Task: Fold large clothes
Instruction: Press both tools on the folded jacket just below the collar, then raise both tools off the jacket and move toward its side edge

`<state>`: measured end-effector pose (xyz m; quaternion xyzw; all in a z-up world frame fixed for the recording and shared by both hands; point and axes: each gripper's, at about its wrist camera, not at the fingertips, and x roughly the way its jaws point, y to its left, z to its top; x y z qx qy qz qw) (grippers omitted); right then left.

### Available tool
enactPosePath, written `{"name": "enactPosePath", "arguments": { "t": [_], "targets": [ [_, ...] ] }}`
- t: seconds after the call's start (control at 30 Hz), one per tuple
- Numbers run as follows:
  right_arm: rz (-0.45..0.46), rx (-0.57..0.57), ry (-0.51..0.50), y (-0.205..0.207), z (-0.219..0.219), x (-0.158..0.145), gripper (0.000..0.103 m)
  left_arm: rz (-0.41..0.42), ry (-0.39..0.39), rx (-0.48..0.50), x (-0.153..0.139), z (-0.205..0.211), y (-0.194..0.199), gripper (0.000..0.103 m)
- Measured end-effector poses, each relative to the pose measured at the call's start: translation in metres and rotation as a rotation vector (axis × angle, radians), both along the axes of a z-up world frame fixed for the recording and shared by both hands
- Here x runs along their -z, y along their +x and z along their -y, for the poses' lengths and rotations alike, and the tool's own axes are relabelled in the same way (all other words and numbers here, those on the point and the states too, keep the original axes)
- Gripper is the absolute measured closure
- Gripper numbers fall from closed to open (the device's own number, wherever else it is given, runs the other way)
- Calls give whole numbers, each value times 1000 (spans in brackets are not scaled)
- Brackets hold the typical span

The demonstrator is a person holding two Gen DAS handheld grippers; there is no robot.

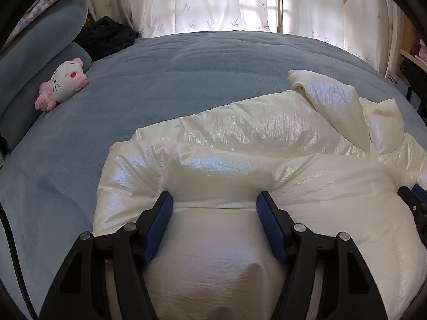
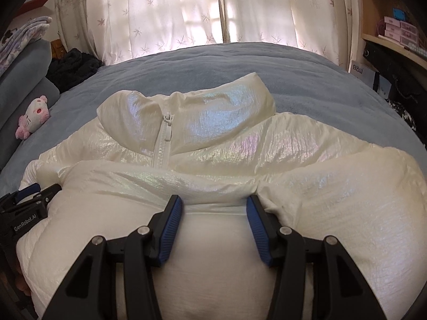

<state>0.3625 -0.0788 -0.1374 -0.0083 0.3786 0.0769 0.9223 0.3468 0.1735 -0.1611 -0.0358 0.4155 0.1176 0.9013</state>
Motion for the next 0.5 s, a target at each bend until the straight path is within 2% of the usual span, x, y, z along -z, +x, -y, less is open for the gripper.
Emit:
{"name": "enactPosePath", "arguments": {
  "t": [0.17,0.27,0.37,0.5],
  "targets": [
    [-18,7,-27,-1,-3,-4,52,-35,-21,-13,-12,-2,-8,39],
    [-30,34,-27,-9,-4,-17,52,-59,-46,-18,-27,-2,-21,39],
    [-22,82,57,-29,1,-35,51,-51,-52,8,-50,1,-44,38],
    [-45,74,184,-61,5,-59,51,12,-20,39,-84,10,-86,38]
  ]
}}
